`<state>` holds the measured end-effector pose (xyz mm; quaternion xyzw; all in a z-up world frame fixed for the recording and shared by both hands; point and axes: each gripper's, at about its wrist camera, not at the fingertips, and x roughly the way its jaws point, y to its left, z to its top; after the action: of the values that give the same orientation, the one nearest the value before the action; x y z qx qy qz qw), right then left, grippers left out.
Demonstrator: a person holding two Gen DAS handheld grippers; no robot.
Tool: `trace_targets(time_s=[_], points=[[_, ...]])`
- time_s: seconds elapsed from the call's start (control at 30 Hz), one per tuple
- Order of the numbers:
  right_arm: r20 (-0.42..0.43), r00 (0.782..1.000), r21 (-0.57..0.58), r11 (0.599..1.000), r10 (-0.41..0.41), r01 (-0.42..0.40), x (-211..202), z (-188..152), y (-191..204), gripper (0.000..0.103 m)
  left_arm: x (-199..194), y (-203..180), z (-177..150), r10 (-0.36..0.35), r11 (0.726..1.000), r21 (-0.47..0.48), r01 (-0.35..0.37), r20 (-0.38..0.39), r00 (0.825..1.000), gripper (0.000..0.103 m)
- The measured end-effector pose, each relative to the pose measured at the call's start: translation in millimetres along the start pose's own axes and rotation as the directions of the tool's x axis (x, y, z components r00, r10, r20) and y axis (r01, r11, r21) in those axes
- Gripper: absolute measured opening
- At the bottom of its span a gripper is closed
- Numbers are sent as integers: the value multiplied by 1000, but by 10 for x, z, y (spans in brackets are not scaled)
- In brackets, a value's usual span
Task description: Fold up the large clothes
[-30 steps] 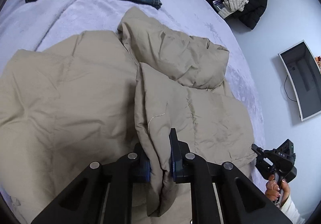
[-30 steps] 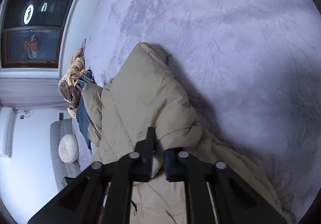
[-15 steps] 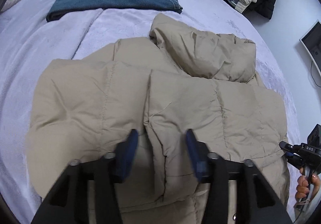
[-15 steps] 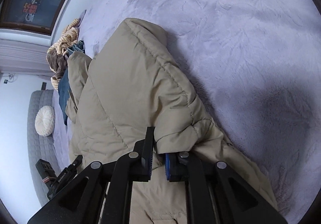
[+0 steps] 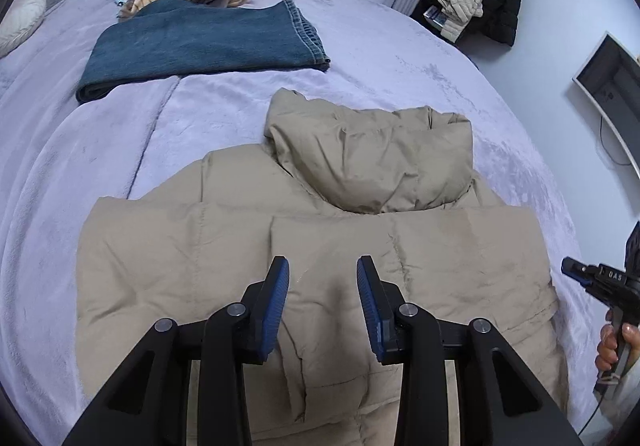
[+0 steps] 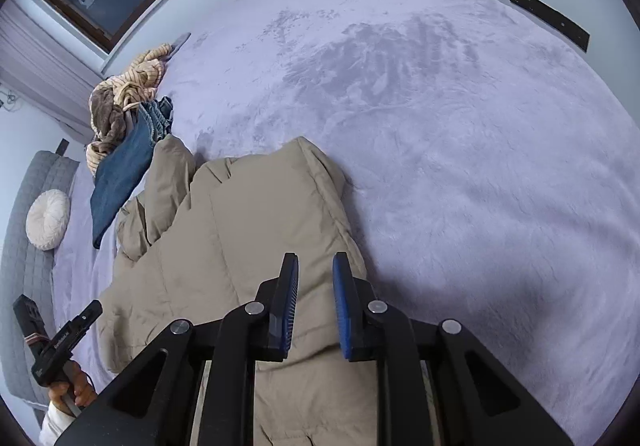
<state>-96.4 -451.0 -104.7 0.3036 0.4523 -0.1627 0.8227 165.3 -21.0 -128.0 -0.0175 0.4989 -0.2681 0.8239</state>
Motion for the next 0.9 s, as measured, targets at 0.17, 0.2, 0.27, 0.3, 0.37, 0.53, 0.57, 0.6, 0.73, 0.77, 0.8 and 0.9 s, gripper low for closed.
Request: trace_targets(time_s=[0.17, 0.2, 0.27, 0.3, 0.37, 0.53, 0.57, 0.6, 0.73, 0.77, 0.8, 0.9], points=[[-80, 994, -90, 994, -71, 63, 516, 25, 27, 19, 424, 67, -178, 96, 995, 17, -95, -79, 992, 38], [-91, 993, -94, 993, -81, 72, 602, -4, -6, 19, 456, 92, -211, 94, 996, 11, -93, -77, 993, 38], [-93, 992, -100, 992, -84, 74, 705, -52, -57, 16, 489, 87, -243, 103, 995, 17, -102, -70, 992, 38], [-89, 992, -105, 991, -87, 77, 736, -65, -68, 16, 502, 77, -255, 109, 994, 23, -108, -68, 992, 38], [-76, 992, -129, 987, -102, 92, 762, -78, -50, 16, 522, 56, -260, 122, 992, 28, -120, -67, 990, 38], [-66, 989, -174, 977, -135, 122, 653, -99, -4, 16, 465, 43, -242, 138, 990, 12, -137, -78, 987, 38], [-64, 988, -176, 976, -139, 126, 605, -110, -5, 17, 430, 29, -241, 144, 990, 8, -144, -79, 986, 38], [-63, 988, -181, 975, -143, 130, 548, -133, -3, 19, 379, 29, -244, 153, 988, 3, -153, -78, 985, 38], [-41, 982, -225, 959, -184, 171, 283, -279, 19, 20, 148, 29, -329, 176, 984, -16, -177, -66, 982, 41], [-37, 981, -235, 955, -193, 179, 232, -312, 22, 20, 108, 26, -367, 189, 982, -13, -190, -66, 980, 48], [-37, 978, -241, 952, -205, 190, 188, -348, 10, 20, 77, 28, -413, 212, 977, -10, -213, -64, 975, 62], [-76, 974, -218, 957, -214, 193, 121, -432, -95, 21, 57, 68, -518, 252, 967, -21, -255, -92, 963, 63]])
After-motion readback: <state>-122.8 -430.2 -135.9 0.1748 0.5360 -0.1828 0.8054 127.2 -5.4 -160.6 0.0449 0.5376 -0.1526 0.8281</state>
